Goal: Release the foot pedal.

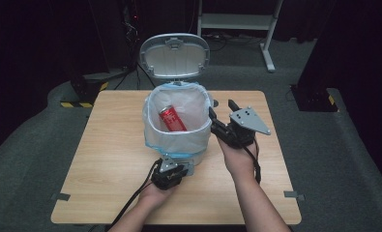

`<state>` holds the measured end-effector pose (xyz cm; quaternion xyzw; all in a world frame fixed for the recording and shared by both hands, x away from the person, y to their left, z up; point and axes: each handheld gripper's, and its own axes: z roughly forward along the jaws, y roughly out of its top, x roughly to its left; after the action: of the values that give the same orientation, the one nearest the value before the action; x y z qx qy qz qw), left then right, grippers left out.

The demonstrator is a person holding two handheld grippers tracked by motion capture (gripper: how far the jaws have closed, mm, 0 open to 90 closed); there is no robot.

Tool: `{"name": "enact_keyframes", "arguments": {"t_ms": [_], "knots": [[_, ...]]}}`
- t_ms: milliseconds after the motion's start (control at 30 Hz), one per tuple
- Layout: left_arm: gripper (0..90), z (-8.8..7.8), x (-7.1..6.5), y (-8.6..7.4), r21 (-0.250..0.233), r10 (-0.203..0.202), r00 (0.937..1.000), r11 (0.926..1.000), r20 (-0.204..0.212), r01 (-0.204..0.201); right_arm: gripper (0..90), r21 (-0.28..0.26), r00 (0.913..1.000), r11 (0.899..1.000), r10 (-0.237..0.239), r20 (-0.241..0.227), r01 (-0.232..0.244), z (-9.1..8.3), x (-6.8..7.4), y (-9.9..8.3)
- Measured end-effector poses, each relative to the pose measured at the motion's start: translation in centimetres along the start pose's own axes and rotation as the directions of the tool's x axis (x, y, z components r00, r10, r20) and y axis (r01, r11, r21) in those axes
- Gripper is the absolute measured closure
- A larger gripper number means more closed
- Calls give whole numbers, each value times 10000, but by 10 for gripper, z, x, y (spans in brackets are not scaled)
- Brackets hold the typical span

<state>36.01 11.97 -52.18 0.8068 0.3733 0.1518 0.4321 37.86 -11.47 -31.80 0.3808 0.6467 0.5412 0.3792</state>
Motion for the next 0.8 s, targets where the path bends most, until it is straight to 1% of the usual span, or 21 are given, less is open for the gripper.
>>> {"name": "enact_keyframes", "arguments": {"t_ms": [33, 133, 200, 267, 367, 400, 467, 500, 633, 800], "knots": [[715, 0, 0, 0, 7, -43, 10000, 10000, 38, 43, 364, 31, 10000, 10000, -3, 20, 3, 0, -1, -2], [715, 0, 0, 0, -1, 16, 10000, 10000, -21, -16, 364, 78, 9999, 9999, 109, 64, -109, -1, -5, -9], [715, 0, 0, 0, 46, 72, 10000, 10000, -26, -72, 364, 164, 9996, 9995, 260, 117, -262, -2, -8, -14], [715, 0, -1, 0, 18, 26, 10000, 10000, -46, -26, 363, 270, 9995, 9993, 255, 172, -259, -2, -10, -21], [715, 0, -2, 0, 70, 217, 9996, 9997, -170, -216, 363, 462, 9993, 9986, 265, 259, -277, -4, -14, -31], [715, 0, -2, 0, 61, 253, 9995, 9997, -190, -252, 361, 529, 9993, 9984, 180, 318, -197, -5, -15, -35], [715, 0, -3, 0, 49, 234, 9995, 9997, -191, -233, 362, 569, 9990, 9983, 79, 431, -104, -9, -19, -42], [715, 0, -3, 0, 56, 222, 9995, 9997, -203, -221, 362, 611, 9987, 9980, 148, 481, -178, -11, -21, -46], [716, -1, -4, -1, 45, 211, 9995, 9998, -250, -210, 361, 998, 9975, 9942, 344, 617, -405, -18, -31, -67], [716, -2, -6, -2, -56, 165, 9987, 9998, -476, -168, 360, 1698, 9961, 9841, 393, 785, -522, -24, -42, -100]]}}
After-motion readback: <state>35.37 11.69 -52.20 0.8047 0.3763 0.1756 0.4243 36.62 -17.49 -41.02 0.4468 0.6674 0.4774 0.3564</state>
